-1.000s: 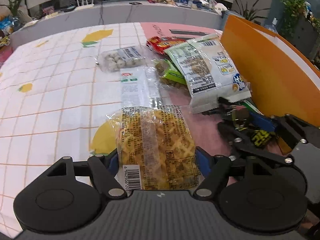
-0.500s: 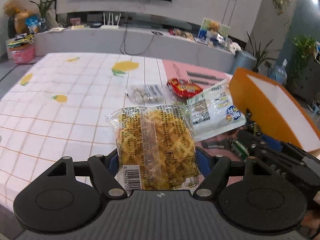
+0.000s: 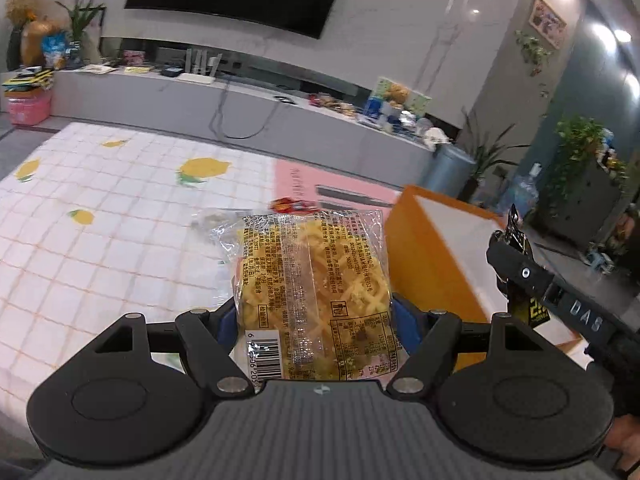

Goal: Organize snacks
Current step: 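Carry both snacks over the orange box and release them inside, then grasp the green sausage stick with the right tool, then grasp the white chip bag with the left tool while the right tool holds the sausage, then lift the white chip bag over the box and drop it in with the left tool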

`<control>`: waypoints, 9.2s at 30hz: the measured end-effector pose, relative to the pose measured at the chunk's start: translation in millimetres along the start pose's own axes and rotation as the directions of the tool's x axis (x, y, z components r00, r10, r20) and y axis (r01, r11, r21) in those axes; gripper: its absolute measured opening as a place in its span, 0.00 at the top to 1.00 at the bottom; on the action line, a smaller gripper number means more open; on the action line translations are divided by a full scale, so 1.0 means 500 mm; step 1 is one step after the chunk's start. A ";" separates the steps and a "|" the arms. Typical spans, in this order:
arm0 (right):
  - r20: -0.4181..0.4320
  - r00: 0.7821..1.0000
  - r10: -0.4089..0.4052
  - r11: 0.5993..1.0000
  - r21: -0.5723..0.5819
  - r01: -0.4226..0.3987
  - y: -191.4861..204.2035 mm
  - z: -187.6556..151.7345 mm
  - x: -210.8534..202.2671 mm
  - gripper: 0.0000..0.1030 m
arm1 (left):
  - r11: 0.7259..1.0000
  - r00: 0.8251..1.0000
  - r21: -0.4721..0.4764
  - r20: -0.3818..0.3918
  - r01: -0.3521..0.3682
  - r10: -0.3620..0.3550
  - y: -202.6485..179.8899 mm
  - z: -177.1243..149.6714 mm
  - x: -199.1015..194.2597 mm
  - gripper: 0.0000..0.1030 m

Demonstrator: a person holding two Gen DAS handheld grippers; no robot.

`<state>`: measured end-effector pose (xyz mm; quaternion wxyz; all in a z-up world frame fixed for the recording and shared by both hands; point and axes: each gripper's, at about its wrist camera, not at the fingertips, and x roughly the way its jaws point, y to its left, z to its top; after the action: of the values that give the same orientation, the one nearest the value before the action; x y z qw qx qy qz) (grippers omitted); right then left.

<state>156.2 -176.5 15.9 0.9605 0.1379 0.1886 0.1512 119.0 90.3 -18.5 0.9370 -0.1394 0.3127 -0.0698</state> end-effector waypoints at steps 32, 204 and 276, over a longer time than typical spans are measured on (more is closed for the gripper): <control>-0.144 0.973 -0.179 0.946 0.245 0.211 -0.287 0.084 -0.057 0.56 | 0.993 0.980 0.118 -0.199 0.012 0.012 -0.394 -0.017 0.277 0.16; -0.122 0.954 -0.272 0.928 -0.296 0.227 0.075 -0.300 0.162 0.80 | 0.989 0.976 0.127 -0.213 0.076 -0.048 -0.055 0.022 0.289 0.00; 0.242 0.967 -0.076 0.994 0.096 0.054 -0.128 0.054 -0.123 0.80 | 0.977 0.937 0.129 0.287 0.167 -0.198 -0.180 0.115 0.000 0.59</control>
<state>128.2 -261.9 38.7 0.9738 0.1918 0.0791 0.0927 149.8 17.2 53.0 0.9688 -0.1284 0.1493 -0.1505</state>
